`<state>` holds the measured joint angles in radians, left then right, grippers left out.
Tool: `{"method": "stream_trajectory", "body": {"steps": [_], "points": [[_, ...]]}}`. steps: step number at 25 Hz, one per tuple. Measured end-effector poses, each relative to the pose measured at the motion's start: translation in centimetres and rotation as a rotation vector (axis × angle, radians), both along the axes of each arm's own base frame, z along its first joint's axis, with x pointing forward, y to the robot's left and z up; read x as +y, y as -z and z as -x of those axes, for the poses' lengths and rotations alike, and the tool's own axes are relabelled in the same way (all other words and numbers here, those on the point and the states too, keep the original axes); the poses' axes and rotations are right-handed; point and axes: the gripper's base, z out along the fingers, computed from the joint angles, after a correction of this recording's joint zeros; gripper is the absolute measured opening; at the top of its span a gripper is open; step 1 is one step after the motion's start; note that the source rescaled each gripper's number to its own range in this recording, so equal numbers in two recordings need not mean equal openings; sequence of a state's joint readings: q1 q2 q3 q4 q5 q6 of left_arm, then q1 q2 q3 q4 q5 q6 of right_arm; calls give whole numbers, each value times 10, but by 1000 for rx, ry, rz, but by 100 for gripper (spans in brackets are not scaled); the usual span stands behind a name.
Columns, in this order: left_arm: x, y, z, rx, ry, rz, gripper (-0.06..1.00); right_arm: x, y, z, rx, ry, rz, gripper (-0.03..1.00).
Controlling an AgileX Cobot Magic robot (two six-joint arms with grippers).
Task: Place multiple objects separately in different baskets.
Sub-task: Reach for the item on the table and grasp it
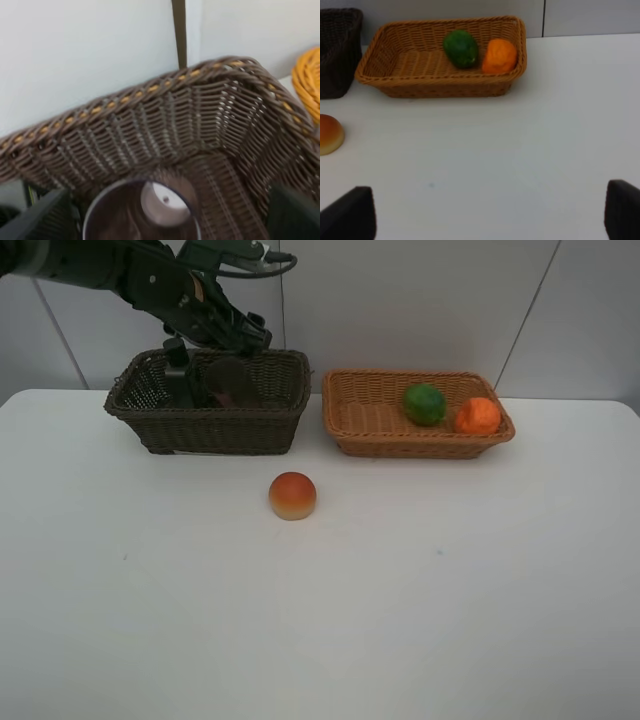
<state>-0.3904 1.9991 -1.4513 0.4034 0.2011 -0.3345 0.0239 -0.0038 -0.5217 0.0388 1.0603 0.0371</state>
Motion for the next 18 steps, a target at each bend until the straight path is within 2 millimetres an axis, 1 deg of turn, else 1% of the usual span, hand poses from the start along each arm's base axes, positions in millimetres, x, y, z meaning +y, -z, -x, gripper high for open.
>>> {"method": "stream_trajectory", "body": {"steps": [4, 9, 15, 18], "points": [[-9, -15, 15, 40, -5, -9, 100, 0, 0, 0, 0, -1, -1, 100], [-18, -27, 32, 104, -13, -18, 100, 0, 0, 0, 0, -1, -1, 100], [-21, -50, 47, 205, -23, -39, 100, 0, 0, 0, 0, -1, -1, 100], [-22, -57, 52, 286, -9, -66, 100, 0, 0, 0, 0, -1, -1, 100]]}}
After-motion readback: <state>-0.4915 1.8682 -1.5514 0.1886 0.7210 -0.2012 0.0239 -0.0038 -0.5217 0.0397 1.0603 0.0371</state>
